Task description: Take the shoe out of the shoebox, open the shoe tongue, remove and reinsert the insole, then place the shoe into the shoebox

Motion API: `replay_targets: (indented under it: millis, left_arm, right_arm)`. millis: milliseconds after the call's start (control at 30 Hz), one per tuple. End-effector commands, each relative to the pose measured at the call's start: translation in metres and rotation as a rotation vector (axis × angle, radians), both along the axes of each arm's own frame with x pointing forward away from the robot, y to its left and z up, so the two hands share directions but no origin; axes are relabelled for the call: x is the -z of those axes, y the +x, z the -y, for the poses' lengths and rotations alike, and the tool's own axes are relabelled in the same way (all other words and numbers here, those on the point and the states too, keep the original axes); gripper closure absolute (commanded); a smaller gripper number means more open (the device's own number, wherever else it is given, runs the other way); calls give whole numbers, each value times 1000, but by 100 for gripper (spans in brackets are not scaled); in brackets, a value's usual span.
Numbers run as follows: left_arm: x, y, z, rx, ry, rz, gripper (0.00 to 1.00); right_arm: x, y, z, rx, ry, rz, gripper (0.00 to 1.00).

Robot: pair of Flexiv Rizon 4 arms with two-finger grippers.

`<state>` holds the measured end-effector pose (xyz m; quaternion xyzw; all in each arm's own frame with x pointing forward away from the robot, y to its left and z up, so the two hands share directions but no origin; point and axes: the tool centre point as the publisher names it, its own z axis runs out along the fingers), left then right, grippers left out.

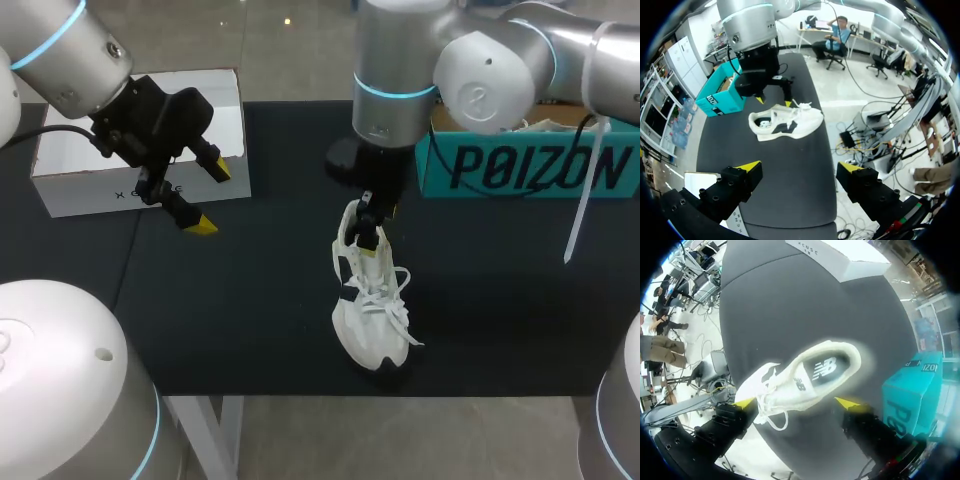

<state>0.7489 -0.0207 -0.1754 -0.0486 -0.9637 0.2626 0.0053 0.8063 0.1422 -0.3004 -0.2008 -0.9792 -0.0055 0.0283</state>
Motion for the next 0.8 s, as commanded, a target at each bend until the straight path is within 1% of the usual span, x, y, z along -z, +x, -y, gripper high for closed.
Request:
replay_targets:
  millis: [33, 100, 167, 233, 300, 333, 433, 533, 600, 800]
  left_arm:
    - [0, 1, 0, 0, 2, -1, 0]
    - [0, 1, 0, 0, 2, -1, 0]
    - [0, 1, 0, 0, 2, -1, 0]
    - [0, 1, 0, 0, 2, -1, 0]
    - [0, 1, 0, 0, 2, -1, 0]
    - [0, 1, 0, 0, 2, -1, 0]
    - [0, 1, 0, 0, 2, -1, 0]
    - [0, 1, 0, 0, 2, -1, 0]
    - [0, 1, 0, 0, 2, -1, 0]
    - [0, 1, 0, 0, 2, -1, 0]
  right_arm:
    - [-1, 4, -2, -36, -5, 3, 0]
    - [0, 10, -4, -141, 26, 9, 0]
    - [0, 15, -7, -239, 30, 24, 0]
    - [-4, 18, -10, -318, -48, 77, 0]
    - [-6, 21, -11, -379, -44, 91, 0]
    - [-7, 22, -12, -389, -70, 92, 0]
    - [-6, 31, -12, -424, -84, 105, 0]
    - [-1, 44, -13, -454, -75, 106, 0]
    - [3, 52, -13, -448, -69, 86, 0]
    - [8, 68, -19, -417, -52, 62, 0]
